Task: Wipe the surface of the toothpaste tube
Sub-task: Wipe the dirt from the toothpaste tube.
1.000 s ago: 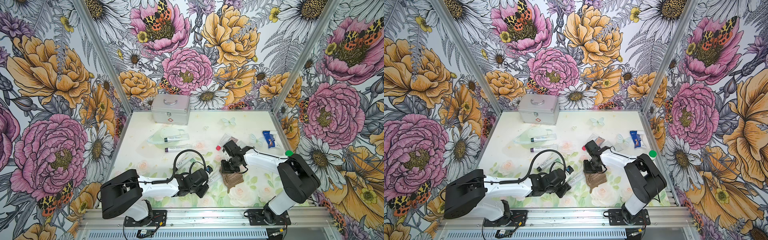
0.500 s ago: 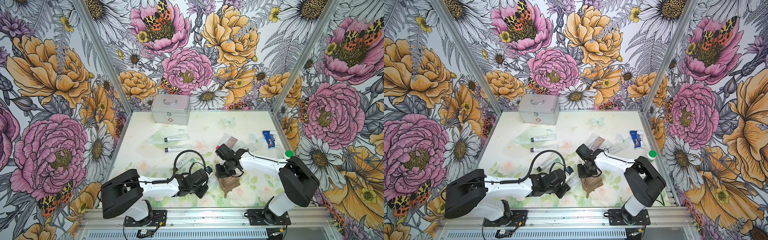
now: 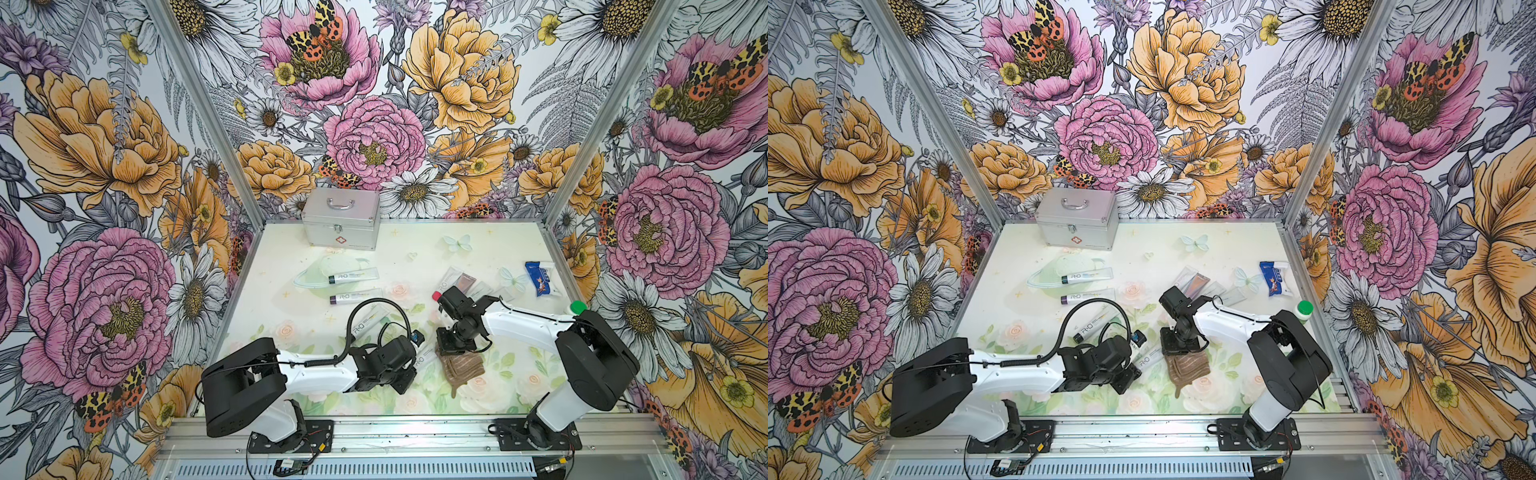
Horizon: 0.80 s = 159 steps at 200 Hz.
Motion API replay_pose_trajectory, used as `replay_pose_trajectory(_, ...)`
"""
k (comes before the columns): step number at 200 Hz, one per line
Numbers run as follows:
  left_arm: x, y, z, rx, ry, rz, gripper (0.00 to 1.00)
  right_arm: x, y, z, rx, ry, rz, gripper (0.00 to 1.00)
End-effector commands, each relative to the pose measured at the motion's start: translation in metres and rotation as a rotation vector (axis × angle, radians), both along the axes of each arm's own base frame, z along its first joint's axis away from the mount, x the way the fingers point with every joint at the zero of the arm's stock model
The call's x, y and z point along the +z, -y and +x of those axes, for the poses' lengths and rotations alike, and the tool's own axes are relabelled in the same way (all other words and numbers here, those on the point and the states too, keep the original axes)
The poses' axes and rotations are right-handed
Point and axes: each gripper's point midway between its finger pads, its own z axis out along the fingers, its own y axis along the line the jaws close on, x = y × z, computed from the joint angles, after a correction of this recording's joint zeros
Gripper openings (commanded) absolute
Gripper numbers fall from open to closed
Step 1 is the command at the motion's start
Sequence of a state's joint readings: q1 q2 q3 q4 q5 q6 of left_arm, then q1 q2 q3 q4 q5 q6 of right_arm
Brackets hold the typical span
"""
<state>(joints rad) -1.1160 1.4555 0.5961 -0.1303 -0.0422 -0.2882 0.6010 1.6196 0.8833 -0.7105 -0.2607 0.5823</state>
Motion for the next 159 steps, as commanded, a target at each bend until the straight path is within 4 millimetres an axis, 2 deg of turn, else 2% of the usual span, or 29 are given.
replay_pose_trajectory(1,0.012,0.001,0.01,0.032,0.039,-0.037,0.33,-0.028,0.044,-0.008,0.004,-0.05,-0.173,0.0)
replay_pose_trajectory(25,0.011,0.002,0.009,0.029,0.034,-0.038,0.33,-0.021,0.039,0.001,-0.005,-0.034,-0.147,0.0)
replay_pose_trajectory(70,0.01,0.002,0.01,0.029,0.032,-0.034,0.33,0.026,0.019,0.029,-0.016,0.064,-0.063,0.0)
replay_pose_trajectory(83,0.01,0.003,0.01,0.028,0.033,-0.034,0.33,0.033,0.013,0.036,-0.011,0.076,-0.051,0.0)
replay_pose_trajectory(128,0.008,0.004,0.01,0.029,0.028,-0.035,0.33,0.022,0.0,0.054,0.019,0.068,-0.076,0.0)
replay_pose_trajectory(159,0.008,0.004,0.01,0.029,0.029,-0.035,0.33,0.008,-0.011,0.051,0.052,0.047,-0.098,0.0)
